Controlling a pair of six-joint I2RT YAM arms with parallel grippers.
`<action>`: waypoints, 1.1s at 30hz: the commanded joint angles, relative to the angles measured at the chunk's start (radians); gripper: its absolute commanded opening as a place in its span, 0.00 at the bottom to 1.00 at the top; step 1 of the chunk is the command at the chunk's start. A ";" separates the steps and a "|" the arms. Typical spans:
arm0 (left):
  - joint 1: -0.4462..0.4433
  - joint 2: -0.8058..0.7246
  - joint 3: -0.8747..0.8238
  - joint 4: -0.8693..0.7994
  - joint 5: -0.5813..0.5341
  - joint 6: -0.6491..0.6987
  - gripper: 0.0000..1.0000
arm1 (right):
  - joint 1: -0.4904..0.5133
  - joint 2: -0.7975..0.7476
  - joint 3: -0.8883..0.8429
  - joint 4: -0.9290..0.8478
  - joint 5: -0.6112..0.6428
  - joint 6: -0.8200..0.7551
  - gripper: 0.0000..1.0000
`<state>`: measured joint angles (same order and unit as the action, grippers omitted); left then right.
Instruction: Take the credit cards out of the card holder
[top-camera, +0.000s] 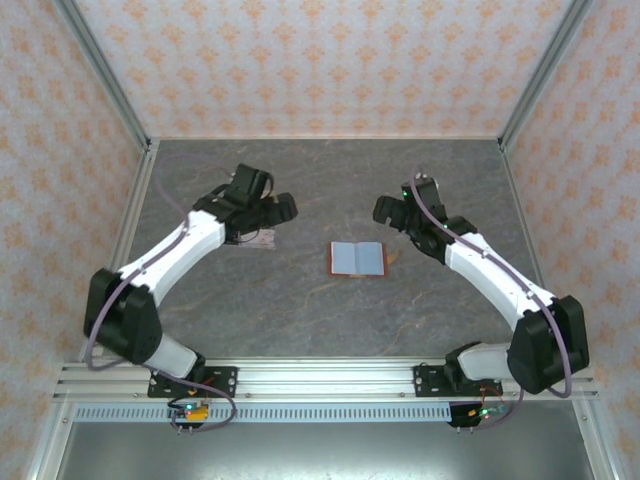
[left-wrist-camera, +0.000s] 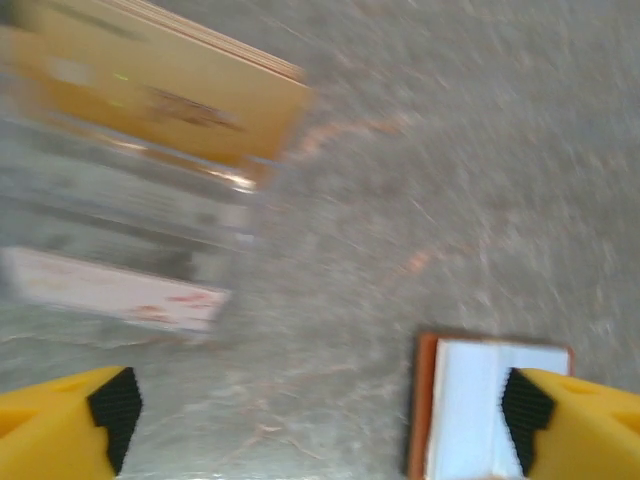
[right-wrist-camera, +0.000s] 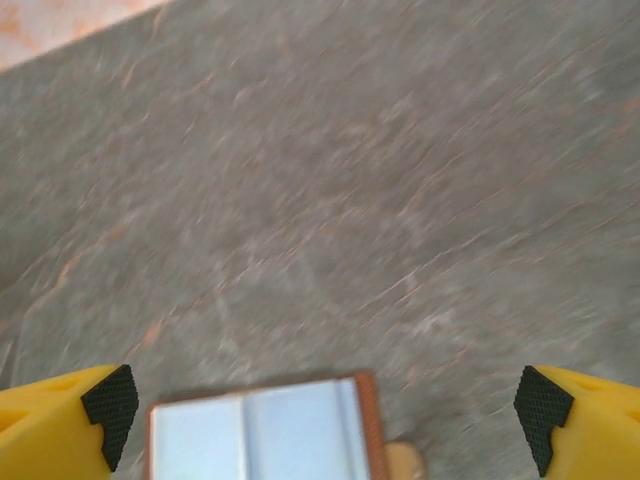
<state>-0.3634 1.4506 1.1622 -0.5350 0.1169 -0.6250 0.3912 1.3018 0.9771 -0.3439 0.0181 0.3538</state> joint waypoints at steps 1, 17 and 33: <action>0.049 -0.117 -0.085 -0.057 -0.243 0.040 1.00 | -0.020 -0.037 -0.003 0.039 0.217 -0.038 0.99; 0.180 -0.556 -0.605 0.230 -0.933 0.070 1.00 | -0.188 -0.112 -0.366 0.444 0.575 -0.116 0.99; 0.292 -0.405 -0.909 1.060 -0.516 0.485 1.00 | -0.252 0.037 -0.580 0.988 0.347 -0.411 0.99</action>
<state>-0.0776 1.0115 0.2733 0.2924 -0.4919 -0.2356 0.1497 1.3315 0.4274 0.4568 0.4458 0.0196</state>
